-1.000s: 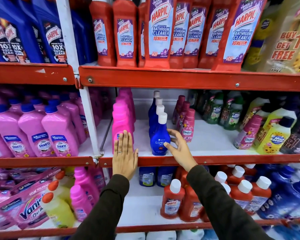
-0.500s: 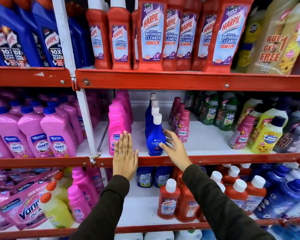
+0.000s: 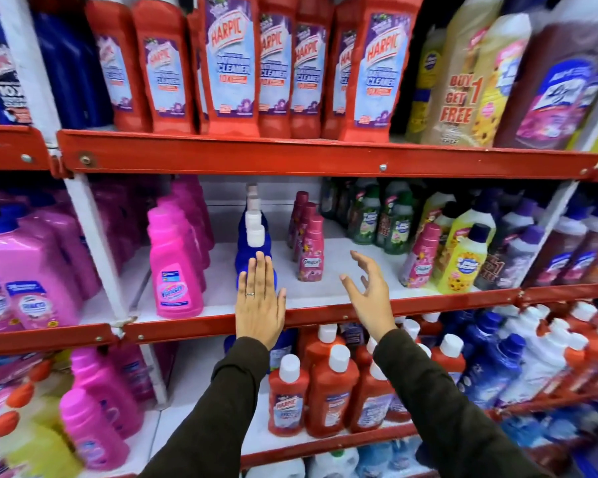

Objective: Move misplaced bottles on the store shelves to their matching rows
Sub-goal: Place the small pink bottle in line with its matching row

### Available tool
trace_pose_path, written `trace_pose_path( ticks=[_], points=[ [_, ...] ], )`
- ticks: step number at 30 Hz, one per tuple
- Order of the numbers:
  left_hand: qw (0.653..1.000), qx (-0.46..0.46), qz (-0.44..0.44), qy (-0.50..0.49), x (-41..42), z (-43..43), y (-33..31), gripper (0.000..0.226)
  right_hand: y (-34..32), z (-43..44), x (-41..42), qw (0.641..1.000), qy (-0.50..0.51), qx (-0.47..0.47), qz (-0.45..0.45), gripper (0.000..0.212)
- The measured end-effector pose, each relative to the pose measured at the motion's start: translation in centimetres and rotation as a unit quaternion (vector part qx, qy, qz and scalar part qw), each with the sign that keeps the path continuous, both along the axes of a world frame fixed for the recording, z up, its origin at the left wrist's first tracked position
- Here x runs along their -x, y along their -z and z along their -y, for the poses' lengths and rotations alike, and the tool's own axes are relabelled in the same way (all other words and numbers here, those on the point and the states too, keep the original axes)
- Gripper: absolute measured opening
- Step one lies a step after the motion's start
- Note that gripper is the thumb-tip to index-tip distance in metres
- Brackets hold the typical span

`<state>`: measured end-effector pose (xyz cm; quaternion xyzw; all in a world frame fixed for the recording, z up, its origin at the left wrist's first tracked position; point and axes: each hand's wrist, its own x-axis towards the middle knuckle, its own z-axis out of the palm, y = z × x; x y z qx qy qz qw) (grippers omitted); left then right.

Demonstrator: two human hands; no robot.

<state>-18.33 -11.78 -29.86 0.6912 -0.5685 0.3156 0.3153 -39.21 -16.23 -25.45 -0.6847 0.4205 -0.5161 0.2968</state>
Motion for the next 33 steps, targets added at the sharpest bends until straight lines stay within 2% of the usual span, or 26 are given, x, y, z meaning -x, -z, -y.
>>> trace_pose_path(
  ticks=[3, 6, 9, 13, 15, 17, 21, 28, 33],
  points=[
    [1.0, 0.003, 0.006, -0.012, -0.2, 0.5, 0.6, 0.076, -0.5, 0.4, 2.2, 0.997, 0.064, 0.031, -0.009, 0.05],
    [1.0, 0.009, 0.012, -0.01, -0.3, 0.7, 0.9, 0.074, -1.2, 1.8, 4.3, 0.983, 0.169, 0.055, 0.042, 0.06],
    [1.0, 0.011, 0.016, -0.014, 0.0, 0.8, 1.0, 0.072, -2.3, 3.9, 6.0, 0.969, 0.24, 0.021, 0.058, 0.075],
    [1.0, 0.01, 0.022, -0.017, 0.0, 0.9, 1.0, 0.071, -3.6, 7.0, 7.7, 0.959, 0.276, -0.057, 0.018, 0.082],
    [1.0, 0.012, 0.024, -0.015, 0.1, 0.9, 0.9, 0.071, -3.5, 8.4, 8.6, 0.956, 0.278, -0.092, 0.013, 0.076],
    [1.0, 0.014, 0.022, -0.013, 0.1, 0.9, 0.9, 0.072, -3.2, 9.2, 9.2, 0.954, 0.273, -0.121, 0.002, 0.061],
    [0.999, 0.016, 0.03, -0.014, -0.1, 0.9, 1.0, 0.073, -2.7, 9.5, 10.4, 0.958, 0.261, -0.12, -0.014, 0.045],
    [0.999, 0.011, 0.026, -0.016, -0.1, 0.9, 1.0, 0.071, -3.6, 6.6, 8.8, 0.97, 0.228, -0.079, -0.009, 0.047],
    [1.0, 0.011, 0.024, -0.017, -0.1, 0.9, 1.0, 0.071, -4.1, 3.2, 4.6, 0.985, 0.165, -0.052, 0.001, 0.049]
  ],
)
